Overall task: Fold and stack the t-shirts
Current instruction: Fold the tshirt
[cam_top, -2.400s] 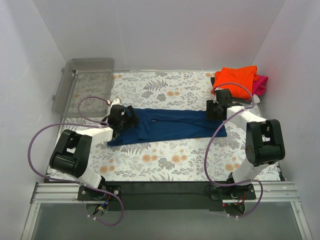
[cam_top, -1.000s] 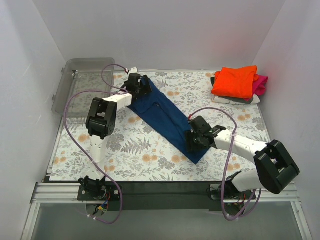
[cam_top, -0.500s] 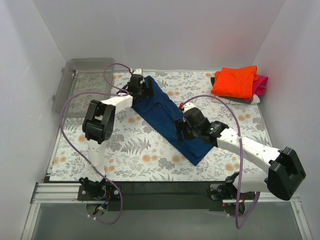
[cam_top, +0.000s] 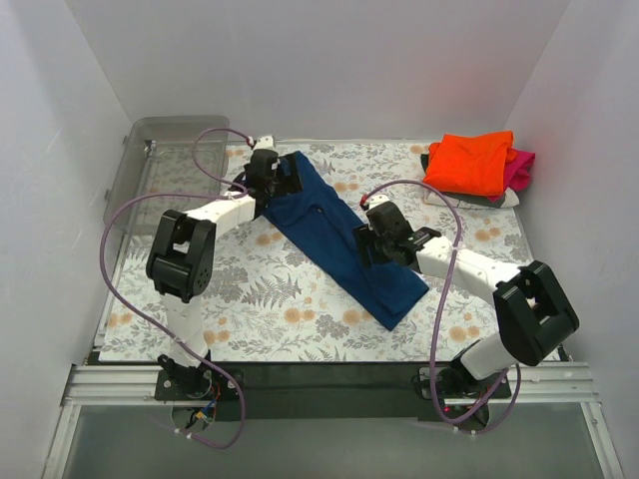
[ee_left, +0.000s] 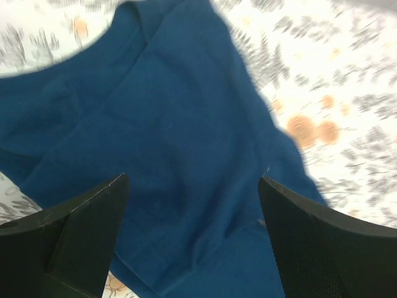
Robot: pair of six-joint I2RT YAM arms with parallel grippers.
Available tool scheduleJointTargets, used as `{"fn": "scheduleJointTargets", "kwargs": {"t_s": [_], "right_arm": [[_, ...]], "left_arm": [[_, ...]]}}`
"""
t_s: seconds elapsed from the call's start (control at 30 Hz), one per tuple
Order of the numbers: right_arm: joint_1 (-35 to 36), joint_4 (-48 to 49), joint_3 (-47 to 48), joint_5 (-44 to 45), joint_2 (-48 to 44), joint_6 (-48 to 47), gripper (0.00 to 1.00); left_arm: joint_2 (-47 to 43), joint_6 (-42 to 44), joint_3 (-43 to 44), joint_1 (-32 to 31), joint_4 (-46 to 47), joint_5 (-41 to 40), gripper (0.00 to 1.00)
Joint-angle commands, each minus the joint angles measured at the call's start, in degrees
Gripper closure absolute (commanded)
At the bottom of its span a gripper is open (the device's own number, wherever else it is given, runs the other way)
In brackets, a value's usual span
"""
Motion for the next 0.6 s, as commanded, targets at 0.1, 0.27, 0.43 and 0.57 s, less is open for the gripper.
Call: {"fn": "scheduleJointTargets", "kwargs": {"t_s": [0.1, 0.27, 0.43, 0.57], "right_arm": [[-1.06, 5.94, -2.5, -4.36, 1.01, -1.77, 0.36], [-1.33, 6.83, -4.61, -5.33, 3.55, -1.77, 0.36], [-1.41, 7.27, -6.54, -8.06, 5.4, -1.25, 0.37], [-1.5, 7.18, -8.74, -10.69, 6.19, 0.5, 0.38]], "left_arm": [[6.24, -0.4, 1.14, 0.6, -2.44, -0.27, 0.21], [9.32, -0.84, 2.12, 0.69, -2.35, 0.78, 0.21], [12.57, -0.05, 5.01, 0.78, -2.43, 2.27, 0.21], [15.65, 0.39, 9.48, 0.78, -2.44, 4.29, 0.21]]}}
